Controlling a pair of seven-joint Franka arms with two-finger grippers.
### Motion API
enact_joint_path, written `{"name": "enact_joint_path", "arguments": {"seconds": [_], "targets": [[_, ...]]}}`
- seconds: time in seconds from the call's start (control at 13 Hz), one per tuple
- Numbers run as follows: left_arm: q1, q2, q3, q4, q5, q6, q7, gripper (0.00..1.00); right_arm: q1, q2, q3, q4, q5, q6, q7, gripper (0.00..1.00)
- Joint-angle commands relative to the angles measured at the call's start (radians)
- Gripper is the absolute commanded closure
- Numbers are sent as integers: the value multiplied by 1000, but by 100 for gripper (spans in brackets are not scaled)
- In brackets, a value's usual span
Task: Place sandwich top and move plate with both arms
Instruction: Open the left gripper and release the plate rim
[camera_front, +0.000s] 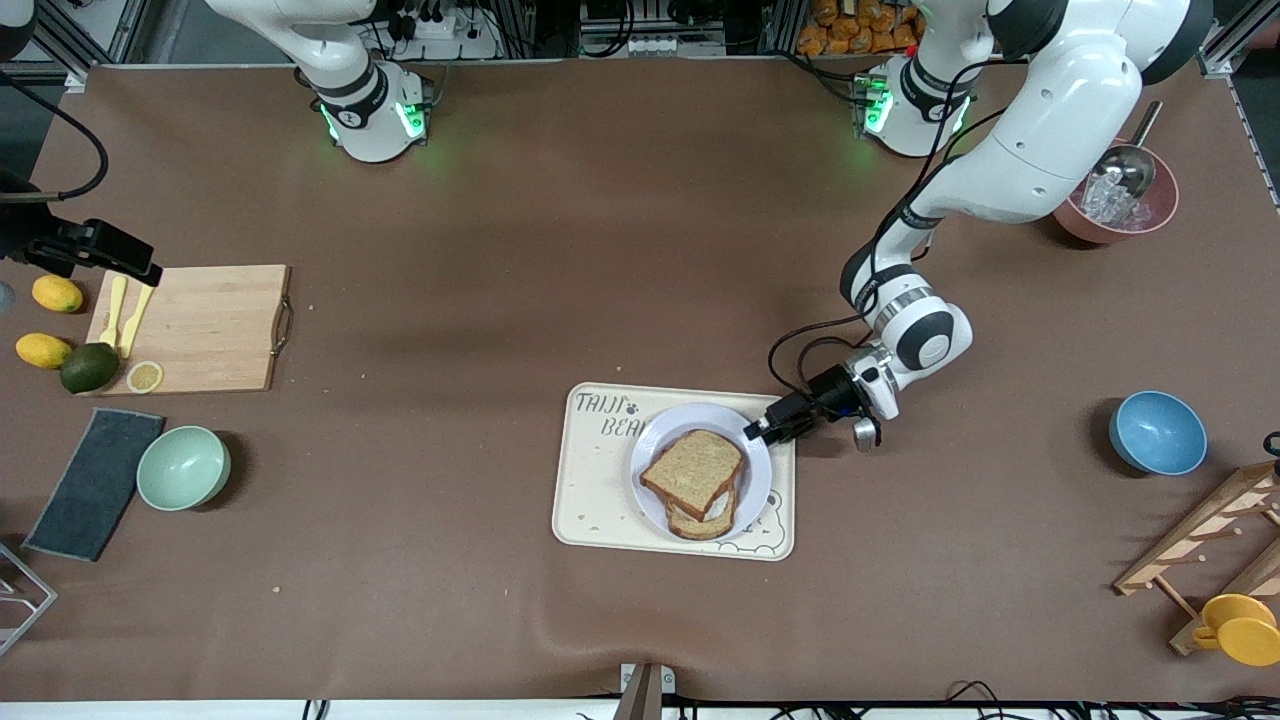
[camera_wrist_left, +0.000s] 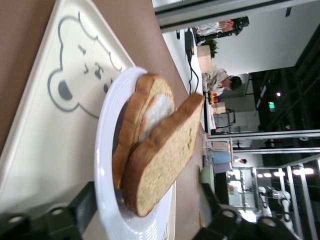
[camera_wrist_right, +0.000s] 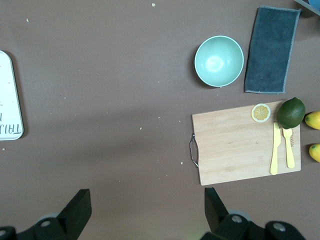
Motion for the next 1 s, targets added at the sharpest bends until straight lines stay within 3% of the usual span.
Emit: {"name": "enact_joint_path", "arguments": {"seconds": [0.0,0.54,0.93], "targets": [[-11,-84,-16,-20,-12,94,-84,0,-4,-1,2,0,-3,-2,15,0],[-37,-190,-23,-33,-6,353,-112,0,-4,-1,2,0,-3,-2,13,0],[6,-201,-13,-33,230,429,-118,0,-10,-1,2,0,-3,-2,9,0]]}}
